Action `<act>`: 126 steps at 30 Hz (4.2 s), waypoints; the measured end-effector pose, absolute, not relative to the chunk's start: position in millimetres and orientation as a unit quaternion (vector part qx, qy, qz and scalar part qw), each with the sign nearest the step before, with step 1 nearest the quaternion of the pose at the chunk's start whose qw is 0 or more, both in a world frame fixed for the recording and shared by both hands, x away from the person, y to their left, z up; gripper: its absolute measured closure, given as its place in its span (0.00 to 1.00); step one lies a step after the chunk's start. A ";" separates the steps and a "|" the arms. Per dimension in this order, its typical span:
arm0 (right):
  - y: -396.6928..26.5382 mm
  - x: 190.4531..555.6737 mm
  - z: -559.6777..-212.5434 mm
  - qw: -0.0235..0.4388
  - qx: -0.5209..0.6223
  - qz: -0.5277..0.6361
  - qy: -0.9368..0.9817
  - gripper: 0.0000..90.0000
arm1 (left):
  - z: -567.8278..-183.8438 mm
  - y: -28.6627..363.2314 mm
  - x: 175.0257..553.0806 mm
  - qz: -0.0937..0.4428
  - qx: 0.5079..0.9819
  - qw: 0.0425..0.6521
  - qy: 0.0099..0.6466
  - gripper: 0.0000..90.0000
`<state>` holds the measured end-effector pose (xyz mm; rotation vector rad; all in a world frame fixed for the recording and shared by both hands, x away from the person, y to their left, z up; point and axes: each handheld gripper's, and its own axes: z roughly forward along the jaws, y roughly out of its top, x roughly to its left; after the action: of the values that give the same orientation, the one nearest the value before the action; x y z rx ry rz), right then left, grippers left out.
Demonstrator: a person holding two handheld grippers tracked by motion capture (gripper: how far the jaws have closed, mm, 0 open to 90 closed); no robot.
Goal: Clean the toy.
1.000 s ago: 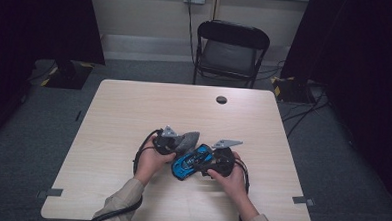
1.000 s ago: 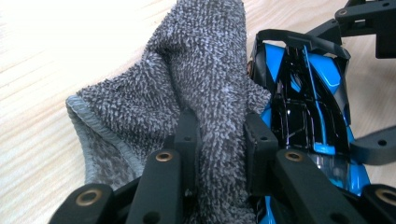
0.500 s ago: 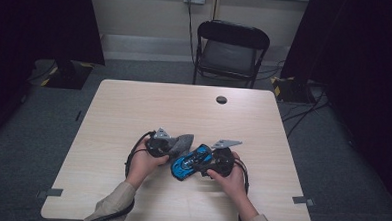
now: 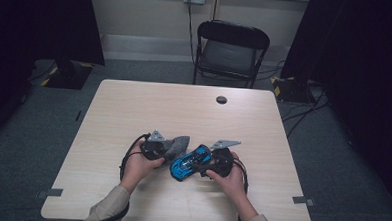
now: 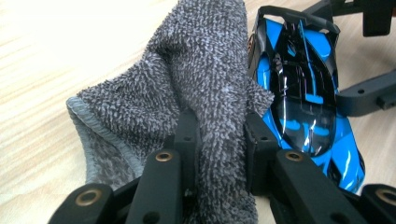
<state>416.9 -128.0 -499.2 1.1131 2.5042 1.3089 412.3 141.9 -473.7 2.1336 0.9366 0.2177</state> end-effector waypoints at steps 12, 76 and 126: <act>-126.0 416.0 -499.3 0.051 0.364 0.431 0.825 0.08 | -470.2 154.3 402.6 0.086 0.842 0.384 0.368 0.79; -126.2 415.2 -500.3 0.051 0.365 0.434 0.822 0.08 | -471.3 105.6 442.2 0.085 0.831 0.409 0.368 0.79; -125.5 414.1 -499.9 0.054 0.366 0.434 0.821 0.08 | -472.6 166.5 398.6 0.075 0.830 0.402 0.378 0.79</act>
<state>414.1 -125.5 -499.9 1.1117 2.4949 1.3175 398.6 166.5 -472.6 2.0983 0.9559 0.1893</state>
